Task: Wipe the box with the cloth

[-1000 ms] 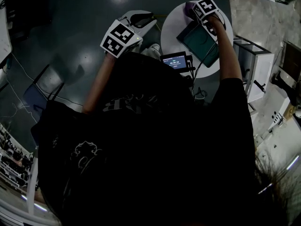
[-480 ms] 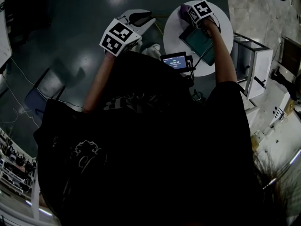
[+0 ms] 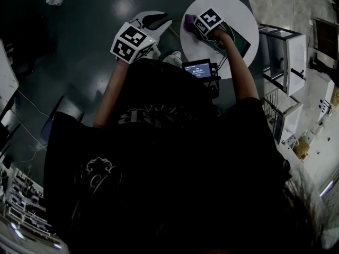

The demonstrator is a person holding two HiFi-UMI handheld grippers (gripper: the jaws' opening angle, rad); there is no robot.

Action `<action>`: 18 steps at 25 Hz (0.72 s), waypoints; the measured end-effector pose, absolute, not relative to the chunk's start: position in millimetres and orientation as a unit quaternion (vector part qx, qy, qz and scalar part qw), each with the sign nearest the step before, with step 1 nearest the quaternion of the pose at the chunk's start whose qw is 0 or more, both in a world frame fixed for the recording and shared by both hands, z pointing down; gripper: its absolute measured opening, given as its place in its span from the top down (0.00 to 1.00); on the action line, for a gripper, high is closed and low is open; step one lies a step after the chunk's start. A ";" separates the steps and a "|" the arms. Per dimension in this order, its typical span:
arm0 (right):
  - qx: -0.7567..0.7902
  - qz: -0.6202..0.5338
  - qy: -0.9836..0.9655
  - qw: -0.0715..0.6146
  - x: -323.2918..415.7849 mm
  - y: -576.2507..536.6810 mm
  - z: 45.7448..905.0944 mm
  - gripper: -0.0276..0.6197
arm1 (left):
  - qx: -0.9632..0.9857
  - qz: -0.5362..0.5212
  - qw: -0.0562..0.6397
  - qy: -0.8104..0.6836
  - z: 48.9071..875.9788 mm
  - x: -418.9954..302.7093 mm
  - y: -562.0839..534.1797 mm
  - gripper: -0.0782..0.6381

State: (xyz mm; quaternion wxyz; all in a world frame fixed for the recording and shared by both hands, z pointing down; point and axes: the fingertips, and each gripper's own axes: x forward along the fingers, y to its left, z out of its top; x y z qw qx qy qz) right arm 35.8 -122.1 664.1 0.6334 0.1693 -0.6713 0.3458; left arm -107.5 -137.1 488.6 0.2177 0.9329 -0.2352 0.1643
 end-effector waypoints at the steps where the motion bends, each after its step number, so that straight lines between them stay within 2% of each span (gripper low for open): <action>1: 0.168 0.348 -0.672 0.632 34.4 -115.8 663.8 0.79 | 0.935 0.166 0.216 -0.229 487.9 -104.5 -136.6 0.79; 9: 0.193 0.375 -0.671 0.610 25.1 -86.7 662.0 0.79 | 0.948 0.179 0.205 -0.165 487.7 -85.7 -127.8 0.79; 18: 0.277 0.399 -0.697 0.528 31.0 -91.5 633.3 0.79 | 0.954 0.189 0.196 -0.123 487.6 -64.6 -120.0 0.79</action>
